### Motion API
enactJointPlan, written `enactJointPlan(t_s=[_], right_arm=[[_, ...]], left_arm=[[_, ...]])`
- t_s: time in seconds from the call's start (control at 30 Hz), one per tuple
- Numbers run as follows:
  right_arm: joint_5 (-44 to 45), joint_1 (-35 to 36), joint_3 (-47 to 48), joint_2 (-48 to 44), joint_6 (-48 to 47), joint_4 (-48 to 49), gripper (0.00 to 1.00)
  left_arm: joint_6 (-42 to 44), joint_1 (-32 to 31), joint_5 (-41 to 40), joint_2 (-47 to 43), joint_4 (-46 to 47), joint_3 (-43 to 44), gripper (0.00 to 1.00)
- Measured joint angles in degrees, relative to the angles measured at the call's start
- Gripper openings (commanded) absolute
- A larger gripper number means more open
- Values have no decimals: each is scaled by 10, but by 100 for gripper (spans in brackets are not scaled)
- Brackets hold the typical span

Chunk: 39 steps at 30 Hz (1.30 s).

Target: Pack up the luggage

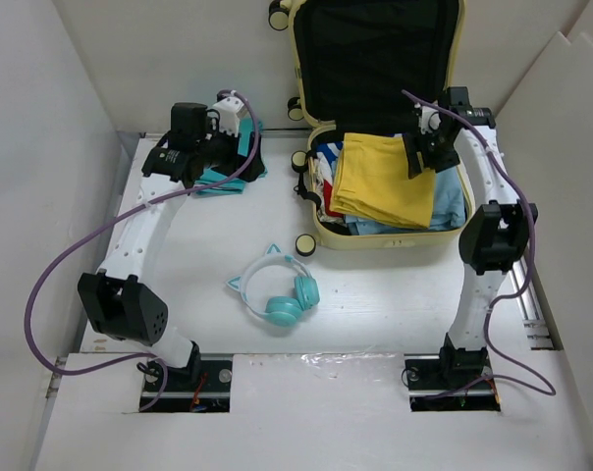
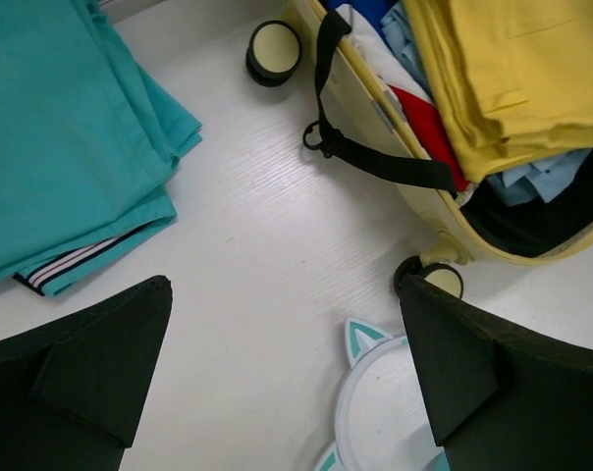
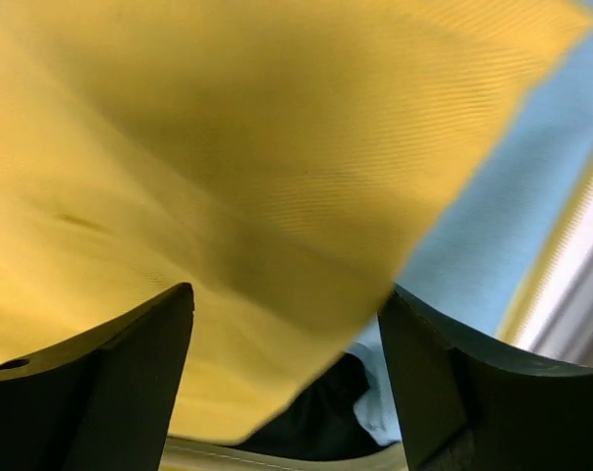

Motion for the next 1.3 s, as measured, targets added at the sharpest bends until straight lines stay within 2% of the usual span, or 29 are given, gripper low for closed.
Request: enactJointPlan(t_s=[0.2, 0.33, 0.5, 0.67, 0.87, 1.07, 1.3], right_arm=[[132, 10, -5, -19, 26, 24, 84], [191, 57, -76, -99, 34, 76, 87], [178, 141, -186, -198, 41, 137, 87], [128, 168, -224, -204, 47, 168, 87], [106, 176, -224, -190, 55, 178, 87], [101, 186, -224, -187, 56, 179, 87], [106, 187, -224, -187, 61, 178, 87]], left_arm=[[37, 3, -57, 2, 3, -1, 100], [95, 8, -108, 8, 40, -22, 100], [207, 10, -184, 49, 128, -99, 100], [305, 11, -237, 156, 196, -121, 100], [304, 11, -255, 305, 232, -42, 100], [270, 3, -267, 384, 248, 38, 100], [217, -18, -287, 509, 219, 222, 100]])
